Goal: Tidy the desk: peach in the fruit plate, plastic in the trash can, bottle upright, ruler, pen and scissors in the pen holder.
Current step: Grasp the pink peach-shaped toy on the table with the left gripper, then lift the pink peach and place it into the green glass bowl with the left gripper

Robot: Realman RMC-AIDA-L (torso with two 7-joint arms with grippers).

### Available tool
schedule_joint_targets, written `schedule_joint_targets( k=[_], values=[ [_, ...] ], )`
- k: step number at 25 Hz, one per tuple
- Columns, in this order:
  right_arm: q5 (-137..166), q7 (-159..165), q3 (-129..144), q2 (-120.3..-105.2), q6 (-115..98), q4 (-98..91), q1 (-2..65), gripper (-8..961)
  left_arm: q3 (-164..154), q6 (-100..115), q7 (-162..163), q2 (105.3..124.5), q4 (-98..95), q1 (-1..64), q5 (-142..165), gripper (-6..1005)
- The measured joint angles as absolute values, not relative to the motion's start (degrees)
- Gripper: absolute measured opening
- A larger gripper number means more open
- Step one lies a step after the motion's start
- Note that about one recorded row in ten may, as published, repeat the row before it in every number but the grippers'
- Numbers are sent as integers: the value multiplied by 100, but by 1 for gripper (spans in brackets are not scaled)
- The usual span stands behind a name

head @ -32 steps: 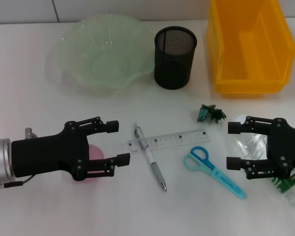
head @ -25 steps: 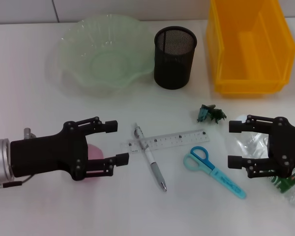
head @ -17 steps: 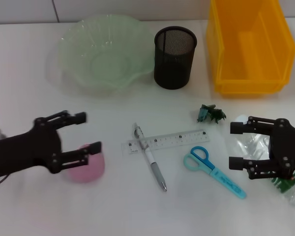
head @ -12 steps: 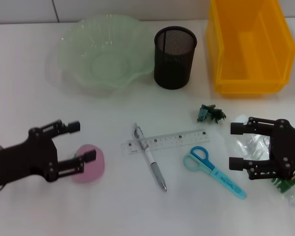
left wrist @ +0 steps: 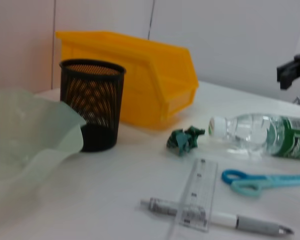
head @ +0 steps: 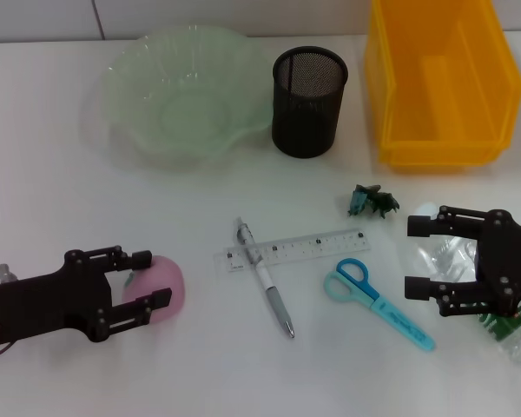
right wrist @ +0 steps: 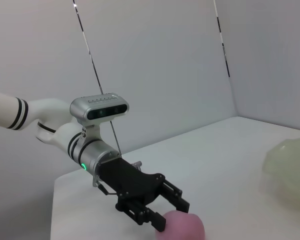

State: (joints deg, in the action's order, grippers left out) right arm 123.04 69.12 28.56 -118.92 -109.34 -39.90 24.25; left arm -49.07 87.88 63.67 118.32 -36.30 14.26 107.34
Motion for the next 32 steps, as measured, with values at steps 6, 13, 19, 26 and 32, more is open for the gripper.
schedule_joint_targets(
  k=[6, 13, 19, 26, 32],
  values=[
    [12305, 6934, 2856, -11892, -10933, -3990, 2418, 838, -4930, 8512, 6320, 11849, -3706, 1498, 11017, 595],
    [12305, 6937, 2856, -11892, -10933, -3990, 2402, 838, -4895, 8530, 6401, 11864, -3724, 1538, 10965, 353],
    [12305, 6940, 2851, -11892, -10933, -3990, 2399, 838, -4900, 8612, 6505, 11876, -3712, 1678, 10200, 147],
    [12302, 6943, 2846, -11891, -10933, -3964, 2399, 839, -4913, 7642, 6427, 11886, -3221, 2752, 8454, 64],
    [12298, 6944, 2837, -11891, -10934, -3954, 2394, 839, -4923, 6159, 6446, 11883, -2562, 3704, 8453, 85]
  ],
)
